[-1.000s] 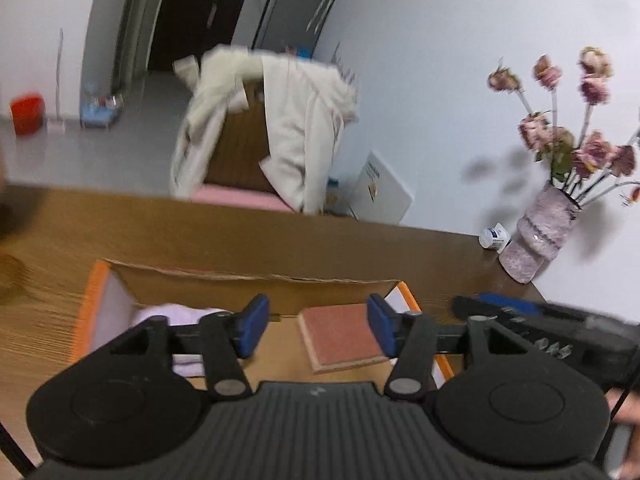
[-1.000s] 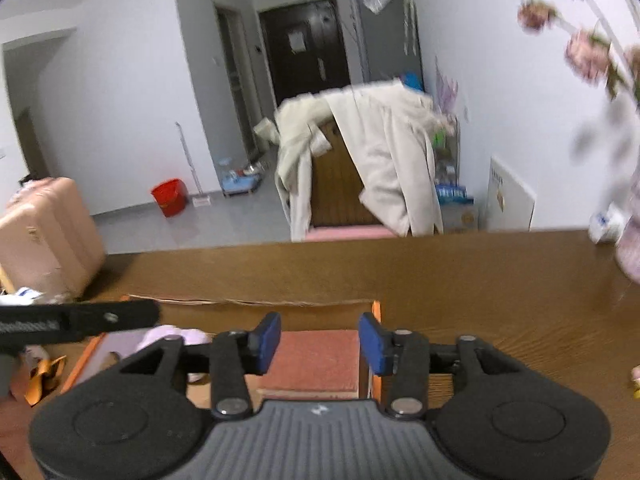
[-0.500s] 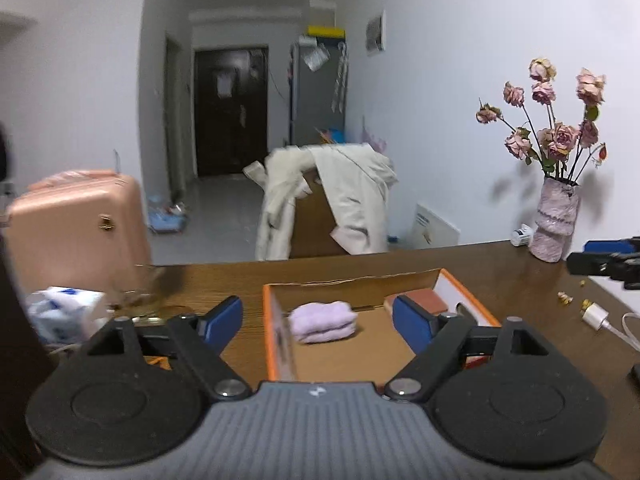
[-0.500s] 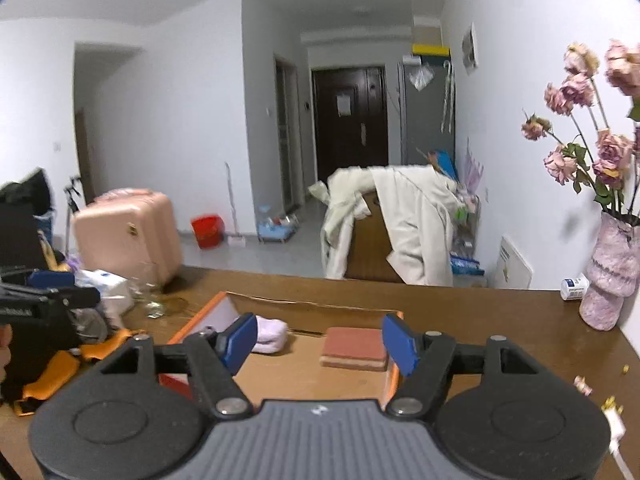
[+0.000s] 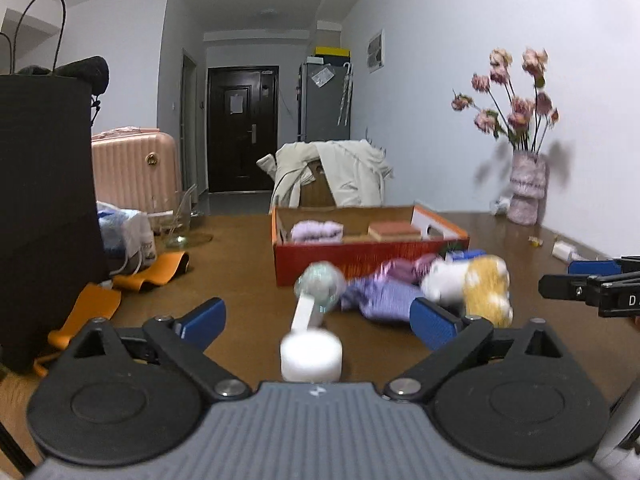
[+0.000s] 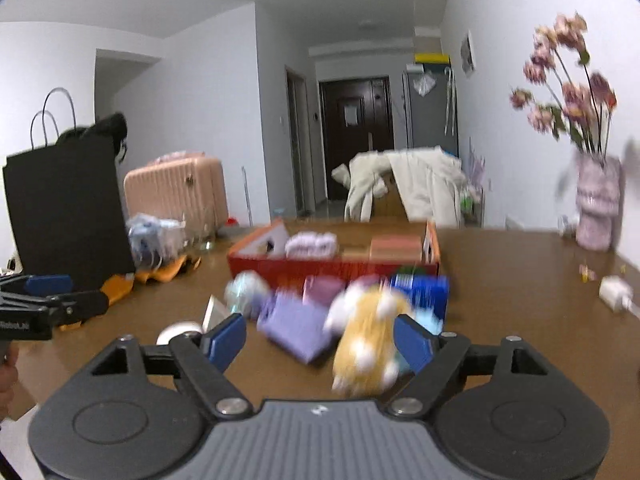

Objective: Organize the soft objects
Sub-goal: 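Move both grippers back over the items on the table, then close both grippers on the yellow-and-white plush alpaca and lift it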

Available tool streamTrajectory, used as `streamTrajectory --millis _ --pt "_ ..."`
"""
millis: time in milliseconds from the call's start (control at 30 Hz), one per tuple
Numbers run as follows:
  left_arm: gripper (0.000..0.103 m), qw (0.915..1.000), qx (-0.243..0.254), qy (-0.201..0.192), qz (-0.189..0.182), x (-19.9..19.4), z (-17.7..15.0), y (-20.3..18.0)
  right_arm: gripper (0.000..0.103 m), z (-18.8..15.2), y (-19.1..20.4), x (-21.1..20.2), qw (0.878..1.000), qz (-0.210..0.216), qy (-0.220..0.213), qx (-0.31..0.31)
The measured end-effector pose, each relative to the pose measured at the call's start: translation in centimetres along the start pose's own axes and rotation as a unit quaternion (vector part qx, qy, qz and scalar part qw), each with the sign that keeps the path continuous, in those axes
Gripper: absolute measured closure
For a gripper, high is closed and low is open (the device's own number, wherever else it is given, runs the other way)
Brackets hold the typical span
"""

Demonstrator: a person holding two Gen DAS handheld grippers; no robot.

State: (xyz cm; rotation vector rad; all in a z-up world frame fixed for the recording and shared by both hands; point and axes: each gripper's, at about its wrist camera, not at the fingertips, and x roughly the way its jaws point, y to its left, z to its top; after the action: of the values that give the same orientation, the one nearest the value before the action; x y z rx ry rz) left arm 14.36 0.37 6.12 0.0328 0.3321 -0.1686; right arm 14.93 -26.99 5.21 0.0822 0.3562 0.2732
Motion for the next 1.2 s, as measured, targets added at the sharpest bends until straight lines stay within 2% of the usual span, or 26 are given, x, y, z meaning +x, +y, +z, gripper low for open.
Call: streamTrajectory --millis 133,333,467,567,700,733,800,833,867,900,933,1067,1133,1200 --pt "0.002 0.9997 0.017 0.011 -0.014 0.1 -1.2 -0.9 0.023 -2.1 0.2 0.1 1.000 0.006 0.028 0.011" --pt "0.002 0.9993 0.020 0.027 -0.017 2.0 -1.3 -1.6 0.025 -2.0 -1.9 3.5 0.998 -0.020 0.040 0.045" --pt "0.002 0.9988 0.020 0.033 -0.028 3.0 -1.3 -2.1 0.041 -1.8 -3.0 7.4 0.996 -0.041 0.051 0.060" --pt "0.002 0.9986 0.022 0.030 -0.037 3.4 -1.1 -2.2 0.069 -2.2 -3.9 9.6 0.993 -0.038 0.063 0.094" --pt "0.002 0.9986 0.017 0.027 -0.041 3.9 -0.7 -1.8 0.076 -2.4 -4.1 9.0 0.988 -0.003 0.077 0.137" --pt "0.002 0.9985 0.015 0.028 -0.045 4.0 -0.5 -1.9 0.076 -2.5 -3.8 8.4 0.985 0.012 0.081 0.150" --pt "0.002 0.9972 0.004 0.032 -0.067 4.3 -0.4 -1.6 0.074 -3.1 -3.2 7.0 0.973 0.066 0.095 0.202" --pt "0.002 0.9963 -0.003 0.034 -0.079 4.5 -0.3 -1.5 0.068 -3.5 -2.9 6.5 0.966 0.090 0.100 0.221" --pt "0.002 0.9952 -0.010 0.036 -0.090 4.7 -0.3 -1.4 0.055 -3.8 -2.6 6.0 0.962 0.109 0.106 0.228" --pt "0.002 0.9947 -0.013 0.038 -0.095 4.8 -0.3 -1.4 0.052 -3.8 -2.4 5.3 0.960 0.126 0.106 0.226" --pt "0.002 0.9940 -0.017 0.040 -0.100 5.0 -0.4 -1.3 0.052 -3.6 -2.4 4.4 0.963 0.126 0.095 0.217" --pt "0.002 0.9860 -0.042 0.064 -0.148 6.2 -0.8 -1.4 0.045 -1.9 -4.0 2.9 0.978 0.073 0.056 0.189" --pt "0.003 0.9796 -0.055 0.085 -0.173 7.3 -1.2 -2.0 0.043 -1.7 -4.9 4.6 0.978 0.066 0.070 0.187" --pt "0.012 0.9755 -0.065 0.108 -0.180 8.4 -1.7 -2.7 0.043 -2.1 -5.1 6.8 0.976 0.064 0.093 0.187"
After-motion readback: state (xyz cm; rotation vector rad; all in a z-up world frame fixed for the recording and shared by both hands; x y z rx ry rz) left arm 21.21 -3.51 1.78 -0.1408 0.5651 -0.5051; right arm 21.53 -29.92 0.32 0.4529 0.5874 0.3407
